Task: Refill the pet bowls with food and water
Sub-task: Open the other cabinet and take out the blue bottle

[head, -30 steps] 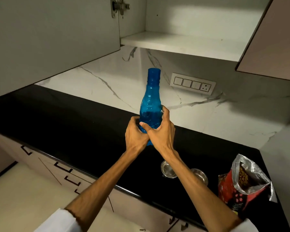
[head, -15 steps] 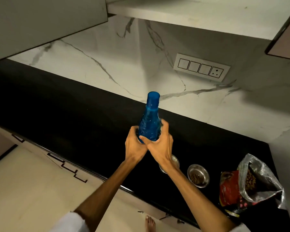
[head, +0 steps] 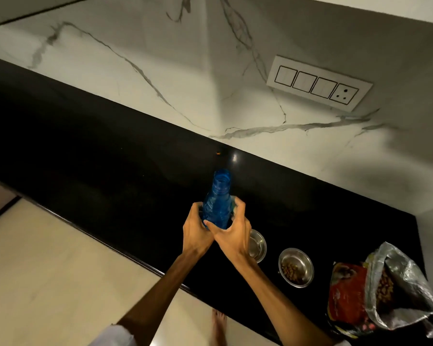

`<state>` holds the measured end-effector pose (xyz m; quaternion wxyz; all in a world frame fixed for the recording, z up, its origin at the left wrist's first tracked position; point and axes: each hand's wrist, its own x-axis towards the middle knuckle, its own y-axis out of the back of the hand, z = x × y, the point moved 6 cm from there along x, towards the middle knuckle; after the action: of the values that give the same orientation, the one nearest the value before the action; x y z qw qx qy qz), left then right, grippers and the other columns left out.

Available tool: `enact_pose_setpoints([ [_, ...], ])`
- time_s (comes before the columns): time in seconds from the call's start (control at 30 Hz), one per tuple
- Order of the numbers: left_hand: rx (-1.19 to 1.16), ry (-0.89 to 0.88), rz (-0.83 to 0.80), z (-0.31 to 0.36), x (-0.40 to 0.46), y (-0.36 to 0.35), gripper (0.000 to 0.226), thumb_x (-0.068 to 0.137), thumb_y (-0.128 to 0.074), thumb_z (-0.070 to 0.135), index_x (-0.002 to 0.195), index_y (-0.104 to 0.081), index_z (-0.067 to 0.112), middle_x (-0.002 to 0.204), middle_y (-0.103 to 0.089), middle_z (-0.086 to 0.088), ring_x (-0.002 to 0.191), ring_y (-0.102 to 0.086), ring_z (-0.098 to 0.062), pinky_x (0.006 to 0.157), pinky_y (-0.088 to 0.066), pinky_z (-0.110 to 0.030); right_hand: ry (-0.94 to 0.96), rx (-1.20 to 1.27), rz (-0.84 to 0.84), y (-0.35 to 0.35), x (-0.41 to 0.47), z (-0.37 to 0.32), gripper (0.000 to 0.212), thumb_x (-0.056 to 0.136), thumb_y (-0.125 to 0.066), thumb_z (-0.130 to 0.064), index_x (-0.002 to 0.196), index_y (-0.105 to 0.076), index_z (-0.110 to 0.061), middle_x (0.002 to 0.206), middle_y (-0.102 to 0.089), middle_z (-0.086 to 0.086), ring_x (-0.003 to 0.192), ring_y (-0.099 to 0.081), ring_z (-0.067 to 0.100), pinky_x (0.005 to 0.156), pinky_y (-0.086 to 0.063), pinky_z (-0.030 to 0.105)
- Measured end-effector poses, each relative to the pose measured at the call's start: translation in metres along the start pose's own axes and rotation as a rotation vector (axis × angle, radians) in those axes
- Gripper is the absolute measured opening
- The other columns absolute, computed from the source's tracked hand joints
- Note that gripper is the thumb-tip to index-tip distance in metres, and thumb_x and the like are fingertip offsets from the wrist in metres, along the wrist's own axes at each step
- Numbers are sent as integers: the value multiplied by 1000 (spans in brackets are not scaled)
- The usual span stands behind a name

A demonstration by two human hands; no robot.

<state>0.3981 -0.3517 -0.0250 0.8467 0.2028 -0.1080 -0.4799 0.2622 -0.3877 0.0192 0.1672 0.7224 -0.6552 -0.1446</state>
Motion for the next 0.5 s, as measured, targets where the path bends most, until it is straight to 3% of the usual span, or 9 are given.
enact_pose_setpoints([
  [0.5,6,64,-47,-35,9,-20,72,73,-89,38,131,-48,29,123,-65,11,108,-66,-1,93,-60,-35,-161,-3,-79,-21,7,39,92,69,-94,-29,141,-39,-47,136,-59,-14,124,-58,6,105,-55,40],
])
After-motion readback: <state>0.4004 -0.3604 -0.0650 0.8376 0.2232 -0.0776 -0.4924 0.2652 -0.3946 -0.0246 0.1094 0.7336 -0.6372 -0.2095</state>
